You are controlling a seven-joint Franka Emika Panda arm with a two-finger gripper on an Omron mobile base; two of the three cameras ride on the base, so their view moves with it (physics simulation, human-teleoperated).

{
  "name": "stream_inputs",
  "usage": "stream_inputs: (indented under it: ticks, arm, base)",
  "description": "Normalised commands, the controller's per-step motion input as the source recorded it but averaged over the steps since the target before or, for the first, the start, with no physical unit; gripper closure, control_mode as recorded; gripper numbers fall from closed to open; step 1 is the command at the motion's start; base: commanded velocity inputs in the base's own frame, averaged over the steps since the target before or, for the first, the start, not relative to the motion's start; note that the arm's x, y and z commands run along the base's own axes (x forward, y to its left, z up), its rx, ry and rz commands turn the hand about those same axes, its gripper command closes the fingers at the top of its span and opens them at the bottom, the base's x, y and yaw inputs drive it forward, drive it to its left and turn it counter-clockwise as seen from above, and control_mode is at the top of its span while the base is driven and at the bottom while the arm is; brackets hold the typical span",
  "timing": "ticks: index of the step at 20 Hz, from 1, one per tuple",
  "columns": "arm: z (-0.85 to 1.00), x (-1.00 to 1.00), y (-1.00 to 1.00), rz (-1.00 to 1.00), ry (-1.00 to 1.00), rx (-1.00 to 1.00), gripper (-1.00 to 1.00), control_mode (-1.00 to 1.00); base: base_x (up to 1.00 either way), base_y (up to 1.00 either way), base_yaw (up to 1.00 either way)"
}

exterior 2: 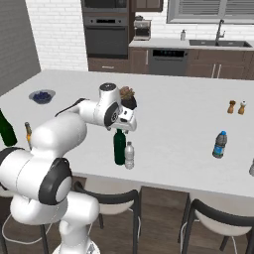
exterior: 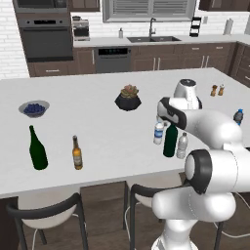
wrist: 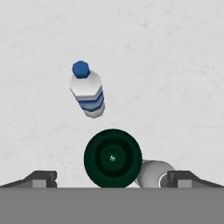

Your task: Move the plastic bottles in the middle to the plastics group, and the glass bottles in the middle to the glass group.

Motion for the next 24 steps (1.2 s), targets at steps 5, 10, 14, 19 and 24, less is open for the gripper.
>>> stream_inputs:
  ticks: [5, 10, 14, 19, 24]
  arm:
    - [-0.21, 0.00, 0.00, 0.00, 0.00, 0.00, -1.00, -1.00]
    - [-0.15, 0.02, 0.00, 0.00, 0.00, 0.00, -1.00, -1.00]
    - [-0.05, 0.04, 0.00, 0.00, 0.00, 0.00, -1.00, -1.00]
    - [0.00, 0.00, 0.00, 0.00, 0.00, 0.00, -1.00, -1.00]
    - [-0.08, 0.00, 0.00, 0.00, 0.00, 0.00, -1.00, -1.00]
  base:
    - [0.00, 0.00, 0.00]
    - [0.00, 0.00, 0.00]
    - [0.00, 0.00, 0.00]
    - [0.00, 0.00, 0.00]
    - [0.00, 0.00, 0.00]
